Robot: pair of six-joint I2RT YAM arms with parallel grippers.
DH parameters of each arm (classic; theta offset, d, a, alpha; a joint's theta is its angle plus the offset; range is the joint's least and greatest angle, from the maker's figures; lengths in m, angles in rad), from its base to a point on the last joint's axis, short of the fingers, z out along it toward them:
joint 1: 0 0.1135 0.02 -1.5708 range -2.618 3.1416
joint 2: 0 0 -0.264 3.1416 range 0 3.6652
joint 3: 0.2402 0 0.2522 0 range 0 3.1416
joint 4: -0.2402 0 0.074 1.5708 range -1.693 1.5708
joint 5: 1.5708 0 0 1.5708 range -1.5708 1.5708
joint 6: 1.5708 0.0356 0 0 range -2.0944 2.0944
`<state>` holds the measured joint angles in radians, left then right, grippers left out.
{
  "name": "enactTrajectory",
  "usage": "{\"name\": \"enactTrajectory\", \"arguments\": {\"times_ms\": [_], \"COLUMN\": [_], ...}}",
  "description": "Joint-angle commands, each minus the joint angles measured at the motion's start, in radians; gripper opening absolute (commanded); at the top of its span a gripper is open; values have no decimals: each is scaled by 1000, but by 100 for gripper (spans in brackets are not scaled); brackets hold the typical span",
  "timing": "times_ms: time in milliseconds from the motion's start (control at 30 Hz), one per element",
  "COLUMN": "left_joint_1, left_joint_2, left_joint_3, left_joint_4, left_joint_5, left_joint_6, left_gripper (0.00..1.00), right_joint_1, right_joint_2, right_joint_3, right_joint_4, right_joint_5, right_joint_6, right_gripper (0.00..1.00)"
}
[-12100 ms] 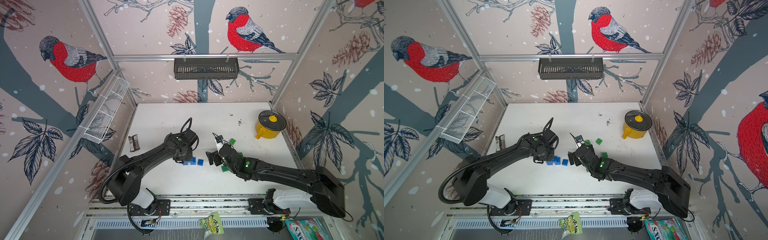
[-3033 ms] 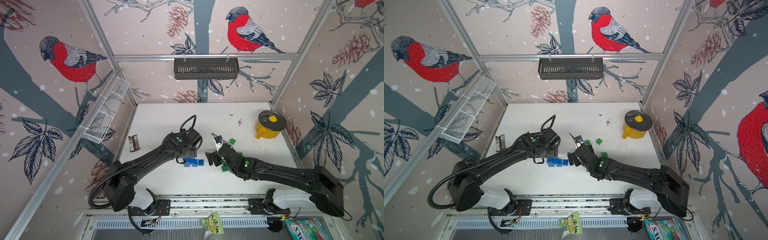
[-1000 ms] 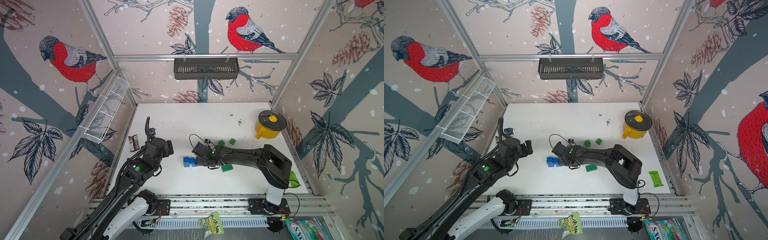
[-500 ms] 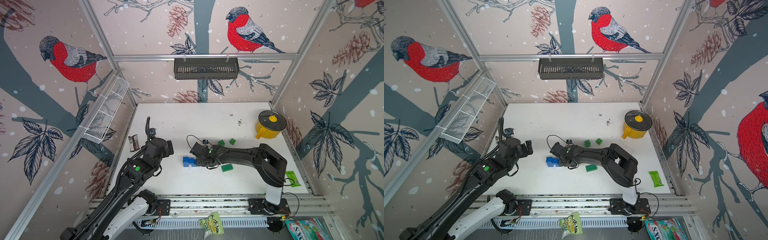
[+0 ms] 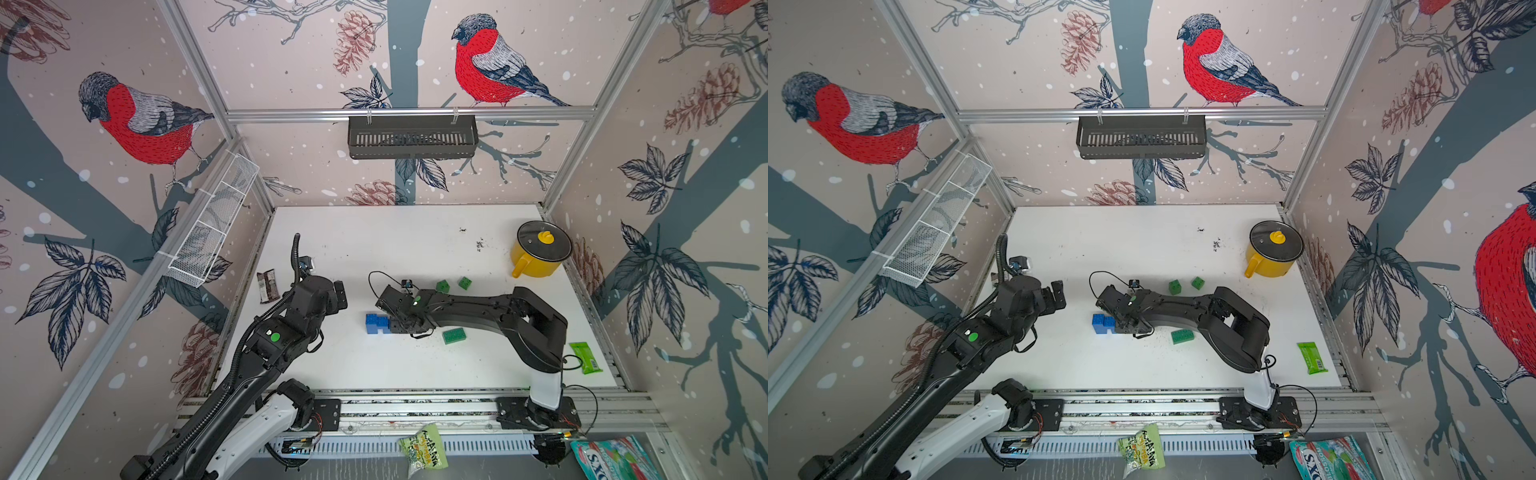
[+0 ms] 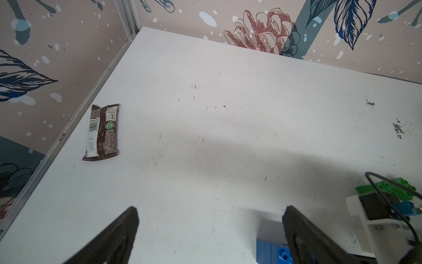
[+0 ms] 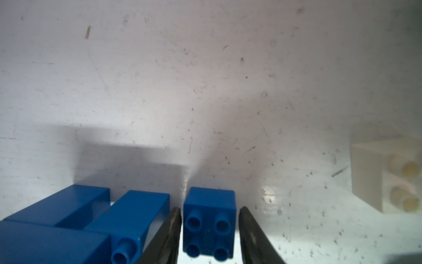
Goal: Assemble the letter h with lego
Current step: Pick up the lego brick from the center of the board.
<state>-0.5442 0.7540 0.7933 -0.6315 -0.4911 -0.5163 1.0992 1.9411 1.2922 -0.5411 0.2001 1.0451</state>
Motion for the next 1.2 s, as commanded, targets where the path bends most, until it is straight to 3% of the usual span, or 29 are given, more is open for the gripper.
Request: {"name": "enactTrajectory", "arguments": {"times_ms": [0, 600, 767, 867, 1167], "left_joint_1": [2, 2, 5, 20, 42], "left_joint_2": [-2, -5, -9, -22, -110], "left_joint_3": [-1, -2, -1, 1, 0], "left_joint_4": [38, 39, 38, 36, 23], "left_joint_5": [0, 0, -12, -25, -117], "left_joint_6": [3, 4, 3, -3, -40], "left_gripper": [99, 98, 98, 99, 98], "right_joint_1": [3, 14, 25, 37, 111], "right_joint_2": [7, 27, -17, -48, -4], "right_joint_3": [10, 44, 73, 96, 333], "right_joint_4": [-28, -73, -141, -168, -283], "right_joint_5": [22, 54, 117, 140, 95], "right_joint_6": [-4, -5, 8, 12, 25], "right_gripper": [43, 29, 7, 4, 0]}}
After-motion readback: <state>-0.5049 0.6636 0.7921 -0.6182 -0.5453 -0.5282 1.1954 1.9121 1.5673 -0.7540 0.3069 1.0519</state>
